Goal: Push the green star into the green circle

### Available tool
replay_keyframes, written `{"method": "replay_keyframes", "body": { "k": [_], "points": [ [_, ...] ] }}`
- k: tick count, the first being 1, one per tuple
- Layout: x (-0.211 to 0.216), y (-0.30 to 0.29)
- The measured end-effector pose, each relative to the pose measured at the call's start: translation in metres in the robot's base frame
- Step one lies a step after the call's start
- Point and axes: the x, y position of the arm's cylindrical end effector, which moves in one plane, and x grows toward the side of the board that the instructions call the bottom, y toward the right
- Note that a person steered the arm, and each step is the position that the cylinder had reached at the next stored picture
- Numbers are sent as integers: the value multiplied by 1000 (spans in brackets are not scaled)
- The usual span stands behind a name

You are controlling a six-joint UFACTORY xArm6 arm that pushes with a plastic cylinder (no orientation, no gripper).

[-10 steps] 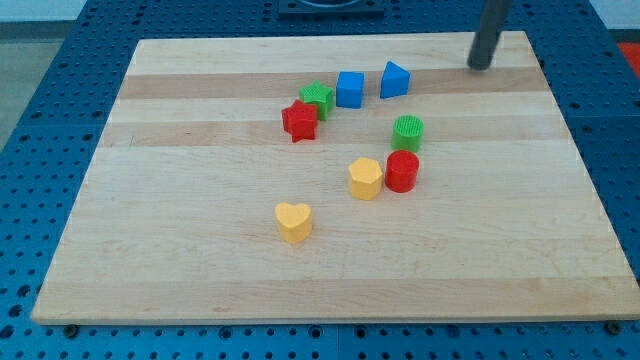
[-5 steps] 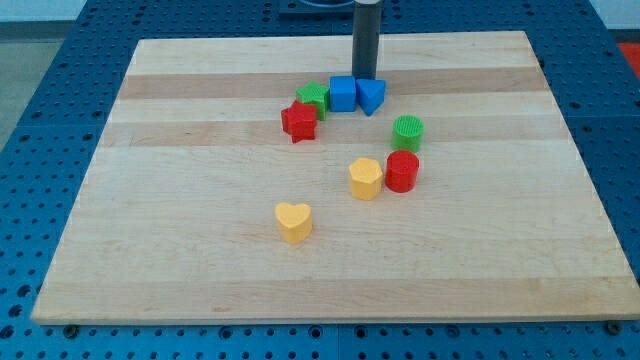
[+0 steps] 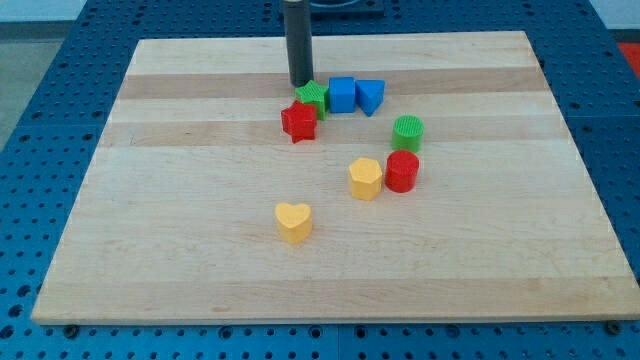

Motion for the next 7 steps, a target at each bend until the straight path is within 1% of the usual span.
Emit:
{"method": "replay_keyframes", "body": {
  "k": [1,2,4,5,7],
  "points": [
    [17,1],
    [17,7],
    [1,10],
    [11,12],
    [50,16]
  ]
}}
